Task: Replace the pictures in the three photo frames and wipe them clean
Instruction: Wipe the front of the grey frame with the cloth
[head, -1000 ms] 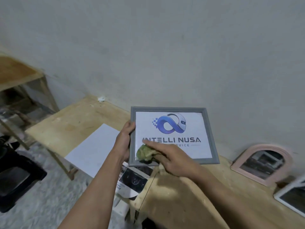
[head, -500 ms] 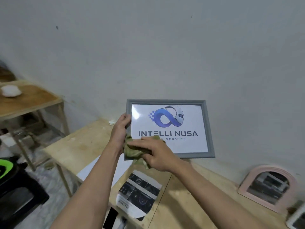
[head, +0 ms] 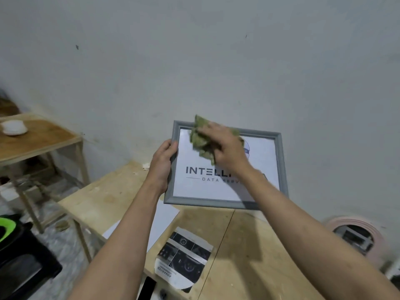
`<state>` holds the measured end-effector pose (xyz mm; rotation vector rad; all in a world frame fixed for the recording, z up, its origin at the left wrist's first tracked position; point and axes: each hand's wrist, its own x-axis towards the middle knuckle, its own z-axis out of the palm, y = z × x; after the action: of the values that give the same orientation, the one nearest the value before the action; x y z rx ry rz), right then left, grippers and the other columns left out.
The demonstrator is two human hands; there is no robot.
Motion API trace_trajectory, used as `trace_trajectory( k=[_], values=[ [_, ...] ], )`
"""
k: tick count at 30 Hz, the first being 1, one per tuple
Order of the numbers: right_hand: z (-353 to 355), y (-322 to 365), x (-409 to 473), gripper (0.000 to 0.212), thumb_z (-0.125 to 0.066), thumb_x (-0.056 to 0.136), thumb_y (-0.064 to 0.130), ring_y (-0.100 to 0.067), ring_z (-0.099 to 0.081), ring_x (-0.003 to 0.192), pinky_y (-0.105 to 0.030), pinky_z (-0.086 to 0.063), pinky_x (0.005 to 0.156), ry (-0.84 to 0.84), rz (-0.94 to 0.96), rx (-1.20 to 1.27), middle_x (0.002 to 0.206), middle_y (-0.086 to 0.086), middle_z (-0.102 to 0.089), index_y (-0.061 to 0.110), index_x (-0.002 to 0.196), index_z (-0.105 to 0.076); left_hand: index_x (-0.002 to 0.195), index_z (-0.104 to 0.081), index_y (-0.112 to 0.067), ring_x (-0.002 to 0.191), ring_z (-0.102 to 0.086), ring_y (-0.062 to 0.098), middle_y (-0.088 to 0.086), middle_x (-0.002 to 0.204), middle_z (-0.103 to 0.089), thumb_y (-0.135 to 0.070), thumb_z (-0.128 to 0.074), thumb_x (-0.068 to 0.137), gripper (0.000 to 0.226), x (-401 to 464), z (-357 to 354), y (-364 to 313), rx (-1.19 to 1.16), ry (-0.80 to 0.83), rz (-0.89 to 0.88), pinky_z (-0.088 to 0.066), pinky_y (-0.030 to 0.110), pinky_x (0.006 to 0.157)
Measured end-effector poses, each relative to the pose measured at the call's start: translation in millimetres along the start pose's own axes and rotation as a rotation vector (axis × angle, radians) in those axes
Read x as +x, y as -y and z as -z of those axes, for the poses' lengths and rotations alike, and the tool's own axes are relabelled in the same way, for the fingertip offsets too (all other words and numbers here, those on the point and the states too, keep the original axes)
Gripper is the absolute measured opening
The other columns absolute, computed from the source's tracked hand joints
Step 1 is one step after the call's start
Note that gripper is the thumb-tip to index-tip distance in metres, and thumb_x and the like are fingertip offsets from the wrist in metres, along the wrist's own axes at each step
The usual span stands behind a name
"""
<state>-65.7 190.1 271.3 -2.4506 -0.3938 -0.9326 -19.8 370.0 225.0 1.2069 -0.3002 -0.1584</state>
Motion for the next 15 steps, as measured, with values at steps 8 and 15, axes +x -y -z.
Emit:
trace_trajectory(
  k=[8, 15],
  values=[
    [-37, 26, -96, 0.061, -0.051, 0.081, -0.012, -0.011, -0.062, 0.102, -0.027, -0.050, 0.093, 0.527, -0.139, 0.333, 0.121, 0.004, -0.066, 0.030, 0.123, -0.064, 0.076, -0.053, -0.020, 0.059, -0.059, 0.011, -0.003, 0.070, -0.065, -0.023, -0.052, 0.101, 0.025, 0, 33, 4, -0.027, -0.140, -0.034, -0.045, 0.022, 0.052],
    [46, -6, 7, 0.063, -0.041, 0.072, -0.021, 0.000, -0.062, 0.104, -0.018, -0.049, 0.090, -0.150, -0.124, 0.154, 0.114, 0.005, -0.067, 0.011, 0.120, -0.066, 0.075, -0.053, -0.022, 0.056, -0.057, 0.012, -0.003, 0.071, -0.062, -0.028, -0.052, 0.101, 0.027, -2, 33, -11, -0.036, -0.071, -0.027, -0.045, 0.021, 0.049]
  ],
)
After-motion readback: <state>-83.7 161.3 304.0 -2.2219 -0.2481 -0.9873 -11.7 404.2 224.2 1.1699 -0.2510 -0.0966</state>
